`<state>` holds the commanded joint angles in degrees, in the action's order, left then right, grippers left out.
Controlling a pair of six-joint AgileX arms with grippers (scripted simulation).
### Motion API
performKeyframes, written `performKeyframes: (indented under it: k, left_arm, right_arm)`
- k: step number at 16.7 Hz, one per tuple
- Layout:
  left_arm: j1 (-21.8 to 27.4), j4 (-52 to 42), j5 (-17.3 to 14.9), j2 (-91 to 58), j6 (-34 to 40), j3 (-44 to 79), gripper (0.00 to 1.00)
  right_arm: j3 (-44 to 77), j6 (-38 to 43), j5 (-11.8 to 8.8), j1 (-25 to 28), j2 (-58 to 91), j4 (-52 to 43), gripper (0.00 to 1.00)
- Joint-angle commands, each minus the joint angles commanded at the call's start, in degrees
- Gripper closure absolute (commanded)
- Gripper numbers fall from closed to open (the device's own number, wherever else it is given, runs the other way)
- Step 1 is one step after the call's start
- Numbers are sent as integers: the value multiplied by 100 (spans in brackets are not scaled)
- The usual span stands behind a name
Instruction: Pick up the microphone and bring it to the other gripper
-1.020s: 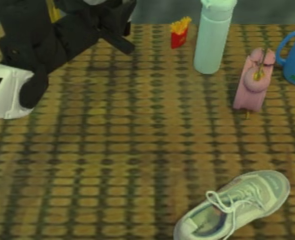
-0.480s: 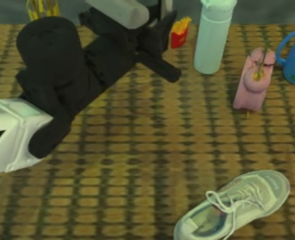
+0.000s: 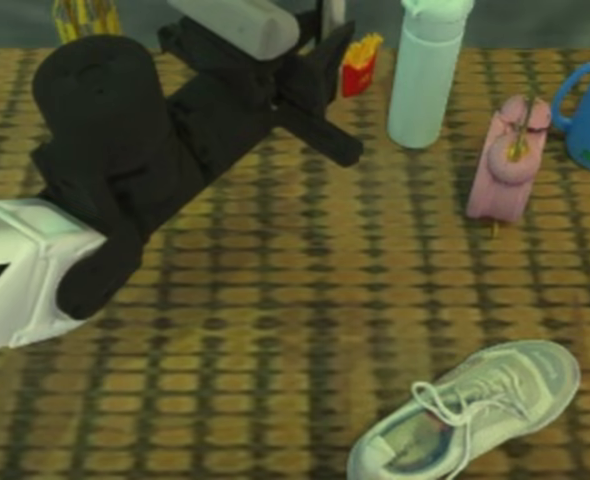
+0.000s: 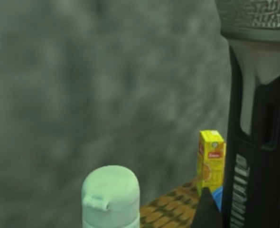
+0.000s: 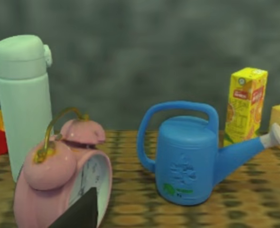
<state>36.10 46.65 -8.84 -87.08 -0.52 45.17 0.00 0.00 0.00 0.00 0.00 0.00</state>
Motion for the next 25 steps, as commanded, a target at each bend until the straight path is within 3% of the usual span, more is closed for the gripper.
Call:
performKeyframes:
  k: [4, 7, 25]
  left_arm:
    - [0, 0, 0, 0, 0, 0, 100]
    - [0, 0, 0, 0, 0, 0, 100]
    - [0, 0, 0, 0, 0, 0, 100]
  right_arm:
    - [5, 1, -4, 6, 7, 2, 0]
    - [246, 32, -156, 261, 378, 102, 0]
    - [4366, -79, -1326, 3114, 6475, 1930, 0]
